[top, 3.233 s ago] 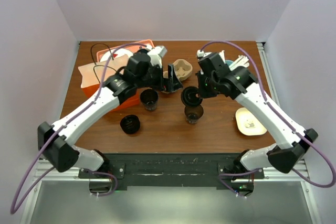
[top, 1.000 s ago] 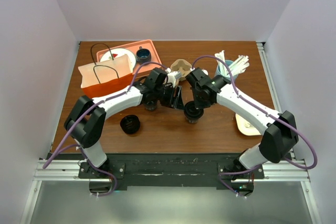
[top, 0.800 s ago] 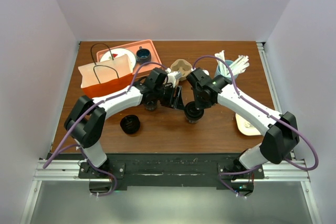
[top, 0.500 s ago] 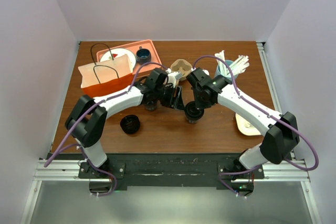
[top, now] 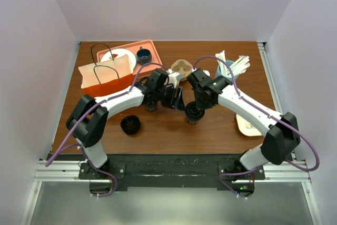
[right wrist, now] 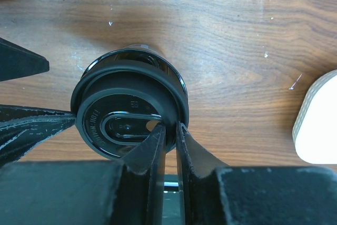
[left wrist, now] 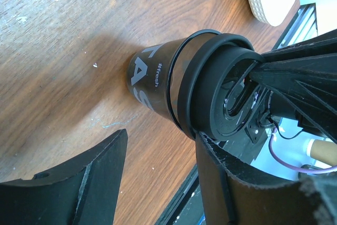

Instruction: Pack the takeout coffee

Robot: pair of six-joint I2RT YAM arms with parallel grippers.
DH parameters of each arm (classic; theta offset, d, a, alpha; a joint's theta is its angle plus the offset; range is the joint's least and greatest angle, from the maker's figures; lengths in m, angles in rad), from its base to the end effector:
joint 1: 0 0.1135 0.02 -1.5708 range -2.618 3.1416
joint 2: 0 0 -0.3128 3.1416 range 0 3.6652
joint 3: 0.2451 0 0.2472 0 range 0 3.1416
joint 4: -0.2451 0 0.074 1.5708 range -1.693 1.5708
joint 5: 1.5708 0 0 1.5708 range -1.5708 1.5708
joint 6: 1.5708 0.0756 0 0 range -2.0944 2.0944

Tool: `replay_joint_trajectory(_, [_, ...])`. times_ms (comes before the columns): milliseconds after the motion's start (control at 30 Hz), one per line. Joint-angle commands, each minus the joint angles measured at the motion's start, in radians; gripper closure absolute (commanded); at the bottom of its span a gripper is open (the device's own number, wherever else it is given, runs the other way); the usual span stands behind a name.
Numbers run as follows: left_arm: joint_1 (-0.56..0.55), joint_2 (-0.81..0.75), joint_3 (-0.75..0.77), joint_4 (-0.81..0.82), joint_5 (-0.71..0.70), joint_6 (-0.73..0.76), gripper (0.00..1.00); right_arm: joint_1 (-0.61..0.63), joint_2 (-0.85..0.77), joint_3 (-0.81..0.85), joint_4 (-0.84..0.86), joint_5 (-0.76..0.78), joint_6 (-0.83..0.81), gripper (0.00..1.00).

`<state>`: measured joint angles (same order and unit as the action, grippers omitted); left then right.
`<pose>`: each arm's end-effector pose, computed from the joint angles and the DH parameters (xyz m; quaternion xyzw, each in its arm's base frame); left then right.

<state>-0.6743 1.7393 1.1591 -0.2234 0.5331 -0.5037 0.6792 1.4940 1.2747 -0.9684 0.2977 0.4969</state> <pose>0.2904 -0.2813 0.2404 0.1744 0.8829 -0.4037 0.1645 0.2456 0.1698 0.2961 -0.0602 0.9694 -0.0167 0.2374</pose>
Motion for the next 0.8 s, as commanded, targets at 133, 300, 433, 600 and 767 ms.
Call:
replay_joint_trajectory(133, [-0.002,-0.011,0.044,0.012,-0.005,0.03,0.4,-0.004,-0.002,-0.001,0.025,0.026,0.008,0.84])
replay_joint_trajectory(300, [-0.001,-0.001,0.045,0.007,-0.007,0.033,0.4,-0.003,0.0,0.002,0.027,0.04,0.009,0.79])
replay_joint_trajectory(433, [-0.002,-0.003,0.042,0.009,-0.008,0.031,0.4,-0.004,0.0,0.003,0.027,0.046,0.009,0.75])
replay_joint_trajectory(600, [-0.001,-0.009,0.045,0.01,-0.018,0.033,0.4,-0.004,-0.012,0.026,0.025,0.037,0.008,0.69])
replay_joint_trajectory(767, [-0.002,-0.012,0.057,-0.004,-0.022,0.034,0.39,-0.029,-0.044,0.061,0.019,0.001,-0.004,0.55])
